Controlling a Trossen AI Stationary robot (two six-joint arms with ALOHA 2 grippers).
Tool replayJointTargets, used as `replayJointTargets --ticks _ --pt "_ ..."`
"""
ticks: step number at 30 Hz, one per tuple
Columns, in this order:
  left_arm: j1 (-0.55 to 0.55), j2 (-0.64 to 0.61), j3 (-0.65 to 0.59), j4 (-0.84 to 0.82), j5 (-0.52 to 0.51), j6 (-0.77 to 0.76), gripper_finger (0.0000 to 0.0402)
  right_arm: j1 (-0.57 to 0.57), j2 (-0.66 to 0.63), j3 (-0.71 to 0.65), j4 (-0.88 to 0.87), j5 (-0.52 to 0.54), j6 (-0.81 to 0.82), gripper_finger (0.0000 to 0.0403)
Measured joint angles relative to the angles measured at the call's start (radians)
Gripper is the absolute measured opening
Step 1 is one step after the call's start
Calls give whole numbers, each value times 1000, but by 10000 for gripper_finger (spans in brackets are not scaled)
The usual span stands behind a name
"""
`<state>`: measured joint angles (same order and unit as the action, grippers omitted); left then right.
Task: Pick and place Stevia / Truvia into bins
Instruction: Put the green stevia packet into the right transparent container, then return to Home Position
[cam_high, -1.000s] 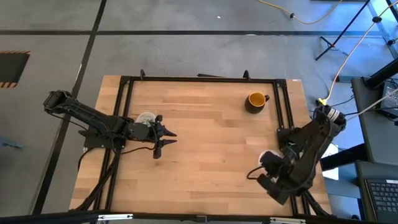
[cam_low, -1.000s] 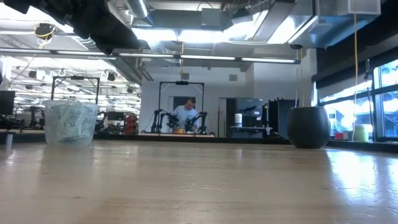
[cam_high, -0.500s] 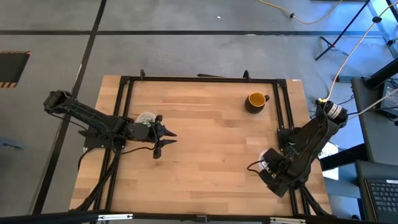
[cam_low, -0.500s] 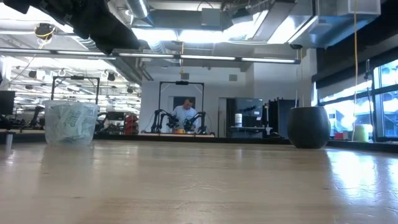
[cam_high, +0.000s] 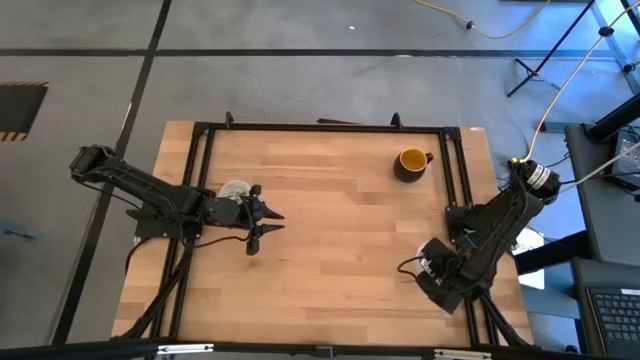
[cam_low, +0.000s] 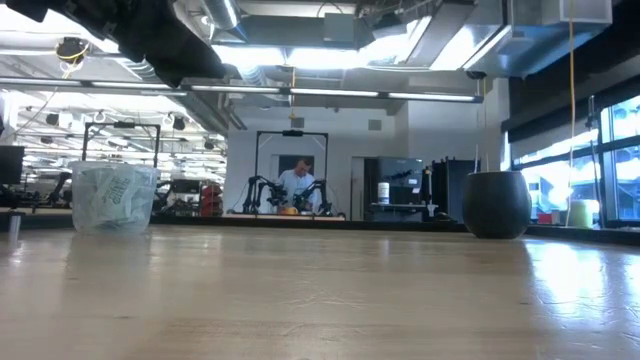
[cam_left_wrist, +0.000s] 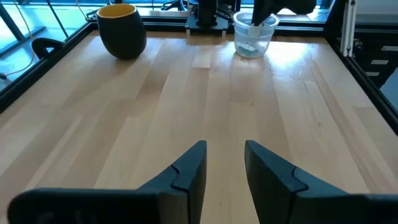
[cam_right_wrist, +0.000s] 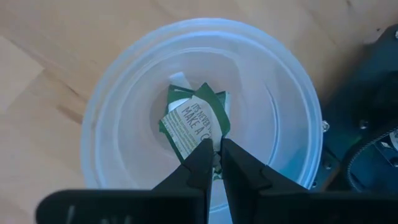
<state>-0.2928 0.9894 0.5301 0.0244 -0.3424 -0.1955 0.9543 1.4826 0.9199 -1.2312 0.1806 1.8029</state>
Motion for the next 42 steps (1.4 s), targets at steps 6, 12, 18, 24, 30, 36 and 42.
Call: replayJointTargets --ticks 6,12,18,24,30,36,42 --pt "0 0 0 2 0 0 106 -2 0 30 -12 -18 1 38" --pt "0 0 0 2 37 0 104 -2 0 56 -63 -18 1 41" --pt "0 0 0 2 55 -2 105 -2 0 56 -71 -18 0 99" --pt "0 0 0 -9 126 -2 106 -2 0 89 -154 -15 3 151" --pt "-1 0 0 1 267 -24 103 -24 0 255 -192 100 -77 162" --pt "7 -6 9 27 259 -91 103 -151 0 352 -16 313 -503 162" --pt "36 -64 61 21 258 -2 93 -389 -47 342 135 318 -1006 162"
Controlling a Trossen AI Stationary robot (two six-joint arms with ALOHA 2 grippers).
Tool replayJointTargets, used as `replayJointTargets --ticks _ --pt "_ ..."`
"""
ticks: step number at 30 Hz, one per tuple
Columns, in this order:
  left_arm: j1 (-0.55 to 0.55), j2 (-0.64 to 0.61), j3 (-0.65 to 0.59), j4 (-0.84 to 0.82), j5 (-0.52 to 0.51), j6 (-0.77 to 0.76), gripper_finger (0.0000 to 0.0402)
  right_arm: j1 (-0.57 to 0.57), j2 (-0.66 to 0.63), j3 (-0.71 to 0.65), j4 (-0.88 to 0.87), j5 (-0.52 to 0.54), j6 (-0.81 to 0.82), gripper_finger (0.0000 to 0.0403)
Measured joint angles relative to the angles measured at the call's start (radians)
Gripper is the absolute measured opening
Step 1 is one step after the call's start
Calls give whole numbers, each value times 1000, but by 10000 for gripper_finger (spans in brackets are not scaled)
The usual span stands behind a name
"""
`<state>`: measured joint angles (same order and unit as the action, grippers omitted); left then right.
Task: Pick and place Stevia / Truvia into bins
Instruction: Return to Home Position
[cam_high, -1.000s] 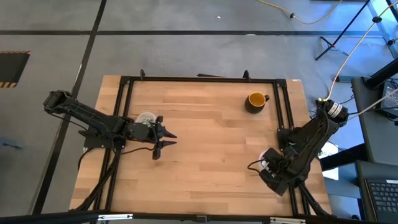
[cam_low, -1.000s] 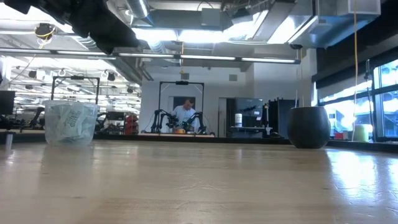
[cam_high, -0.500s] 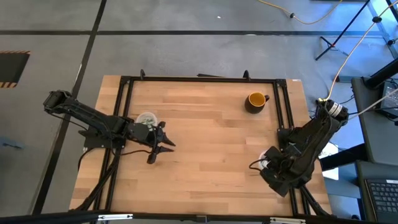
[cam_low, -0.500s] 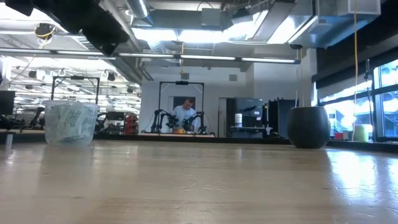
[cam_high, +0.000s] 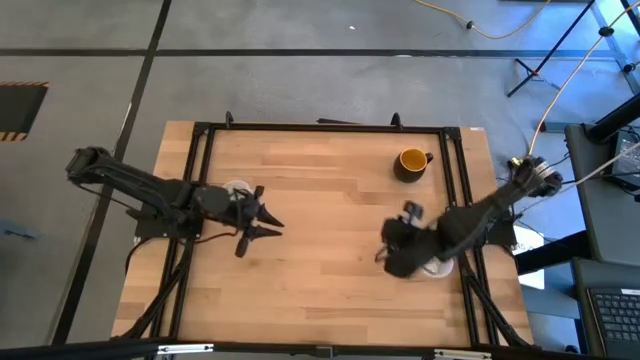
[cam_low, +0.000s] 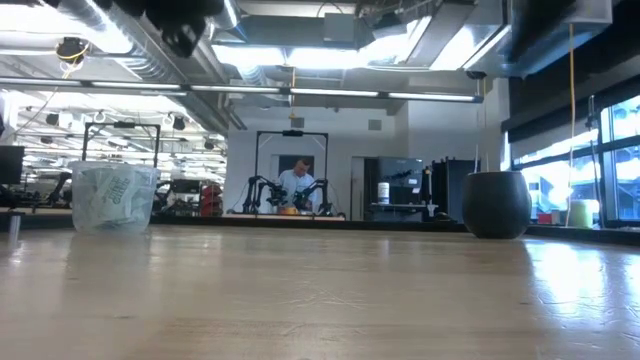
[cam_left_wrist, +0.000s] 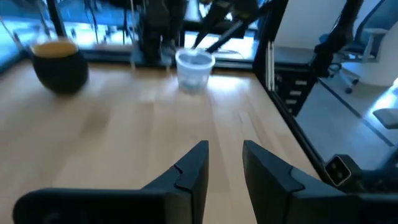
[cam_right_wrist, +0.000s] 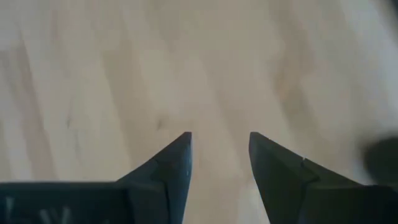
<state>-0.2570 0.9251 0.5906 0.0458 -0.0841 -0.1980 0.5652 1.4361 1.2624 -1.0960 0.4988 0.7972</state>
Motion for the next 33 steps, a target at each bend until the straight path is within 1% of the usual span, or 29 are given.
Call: replayJointTargets --ticks 4,6,8,10,12,14,16,19,21,24,27,33 --pt "18 -96 15 -55 -2 93 86 -124 -102 -48 201 0 -307 162" --pt "31 -152 15 -57 -27 147 80 -179 -176 -79 303 -8 -448 162" --pt "50 -211 15 -55 -94 190 73 -241 -261 -120 396 -41 -545 162" --pt "71 -271 16 -64 -155 213 66 -298 -354 -171 477 -92 -609 162" --pt "91 -331 16 -97 -157 223 59 -338 -446 -241 568 -149 -658 162" --pt "107 -387 17 -143 -128 223 53 -377 -535 -332 665 -214 -699 162" --pt "116 -433 17 -184 -123 214 47 -419 -610 -426 759 -286 -721 162" --pt "127 -486 16 -223 -127 203 39 -481 -696 -561 859 -387 -728 162" --pt "133 -517 2 -226 -127 202 35 -522 -740 -634 913 -432 -730 162" --pt "142 -569 -29 -229 -127 202 30 -577 -799 -719 966 -483 -732 162" --pt "156 -628 -76 -231 -135 201 26 -618 -866 -773 982 -523 -742 162" --pt "181 -766 -172 -220 -139 179 24 -667 -1009 -858 983 -522 -746 162"
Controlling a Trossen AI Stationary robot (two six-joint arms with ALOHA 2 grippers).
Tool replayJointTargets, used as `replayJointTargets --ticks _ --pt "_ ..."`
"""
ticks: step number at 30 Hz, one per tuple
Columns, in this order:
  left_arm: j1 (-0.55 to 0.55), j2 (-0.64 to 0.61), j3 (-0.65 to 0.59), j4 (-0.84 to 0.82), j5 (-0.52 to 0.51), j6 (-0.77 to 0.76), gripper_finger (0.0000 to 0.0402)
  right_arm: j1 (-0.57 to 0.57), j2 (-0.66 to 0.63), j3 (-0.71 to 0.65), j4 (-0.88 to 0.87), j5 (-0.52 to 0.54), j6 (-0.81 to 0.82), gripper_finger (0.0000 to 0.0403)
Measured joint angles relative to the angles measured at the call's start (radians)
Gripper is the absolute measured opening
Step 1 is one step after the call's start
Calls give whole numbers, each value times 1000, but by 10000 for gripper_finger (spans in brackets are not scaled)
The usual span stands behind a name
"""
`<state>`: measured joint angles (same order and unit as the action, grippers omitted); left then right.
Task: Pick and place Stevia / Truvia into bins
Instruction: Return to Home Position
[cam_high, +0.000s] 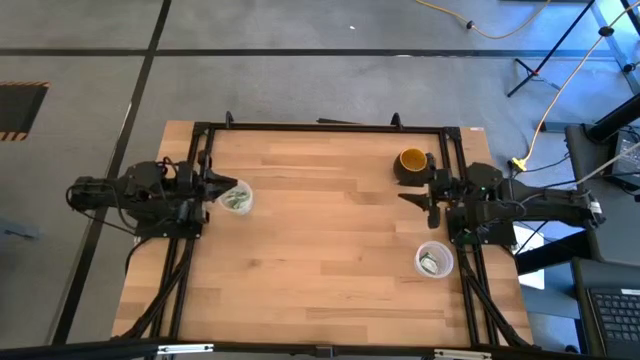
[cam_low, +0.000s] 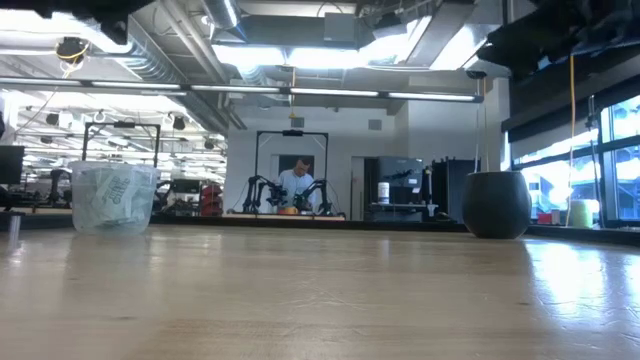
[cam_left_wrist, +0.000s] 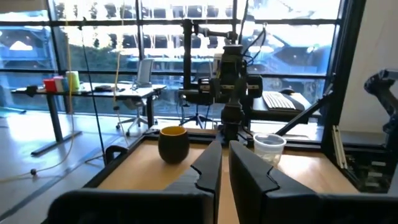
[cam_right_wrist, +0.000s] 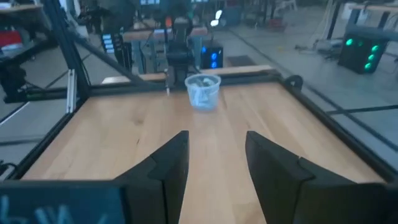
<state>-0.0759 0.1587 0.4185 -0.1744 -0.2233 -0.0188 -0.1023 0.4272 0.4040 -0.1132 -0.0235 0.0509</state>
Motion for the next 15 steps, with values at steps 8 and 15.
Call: replayJointTargets --ticks 8,15 --pt "20 -157 -127 18 -3 -12 24 -23 -168 -91 -2 1 0 162" --pt "28 -158 -210 58 -13 -21 24 -25 -289 -177 -9 3 19 162"
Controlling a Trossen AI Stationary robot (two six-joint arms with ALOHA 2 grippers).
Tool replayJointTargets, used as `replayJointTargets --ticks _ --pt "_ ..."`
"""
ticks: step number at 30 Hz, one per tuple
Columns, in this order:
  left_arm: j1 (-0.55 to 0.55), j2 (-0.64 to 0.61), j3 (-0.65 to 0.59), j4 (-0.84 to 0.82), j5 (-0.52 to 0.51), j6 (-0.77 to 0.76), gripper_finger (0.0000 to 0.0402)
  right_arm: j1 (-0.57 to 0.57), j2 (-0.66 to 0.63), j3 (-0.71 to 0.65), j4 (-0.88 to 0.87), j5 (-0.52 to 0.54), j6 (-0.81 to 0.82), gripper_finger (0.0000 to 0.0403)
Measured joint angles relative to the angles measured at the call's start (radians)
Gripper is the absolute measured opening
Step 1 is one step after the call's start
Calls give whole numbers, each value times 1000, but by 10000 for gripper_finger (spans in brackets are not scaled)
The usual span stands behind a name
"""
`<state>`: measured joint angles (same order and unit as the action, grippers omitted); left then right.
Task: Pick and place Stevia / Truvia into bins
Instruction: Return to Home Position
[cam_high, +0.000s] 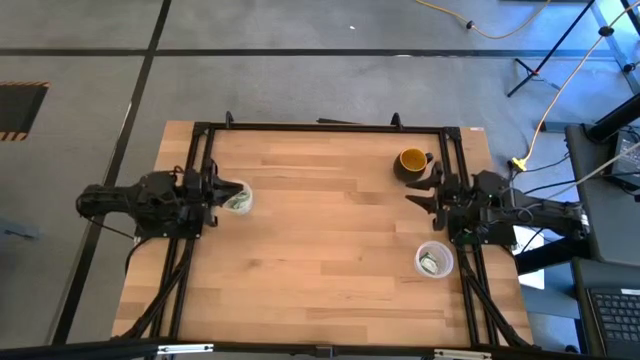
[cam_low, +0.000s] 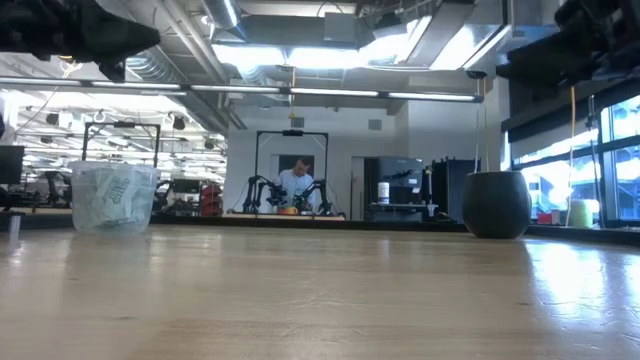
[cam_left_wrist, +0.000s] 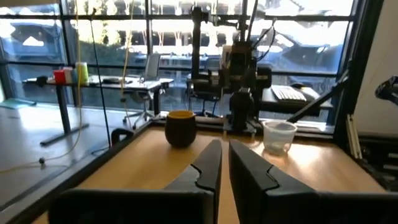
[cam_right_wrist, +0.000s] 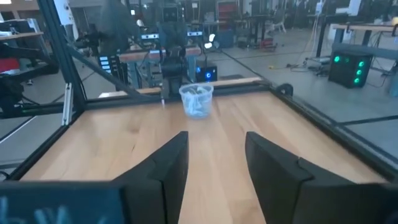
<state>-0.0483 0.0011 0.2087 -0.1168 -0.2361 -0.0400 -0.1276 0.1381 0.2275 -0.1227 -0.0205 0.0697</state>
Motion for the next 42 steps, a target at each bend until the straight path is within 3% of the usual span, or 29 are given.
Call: replayJointTargets --ticks 8,16,28,42 --pt "0 -1 -99 125 -8 -17 24 0 -133 -123 7 0 32 162" --pt "0 -1 -154 172 -15 -43 24 0 -137 -199 87 1 34 162" --pt "0 2 -200 208 -96 -55 24 0 -133 -206 110 0 31 162" --pt "0 3 -200 196 -103 -52 24 0 -133 -206 110 0 56 162"
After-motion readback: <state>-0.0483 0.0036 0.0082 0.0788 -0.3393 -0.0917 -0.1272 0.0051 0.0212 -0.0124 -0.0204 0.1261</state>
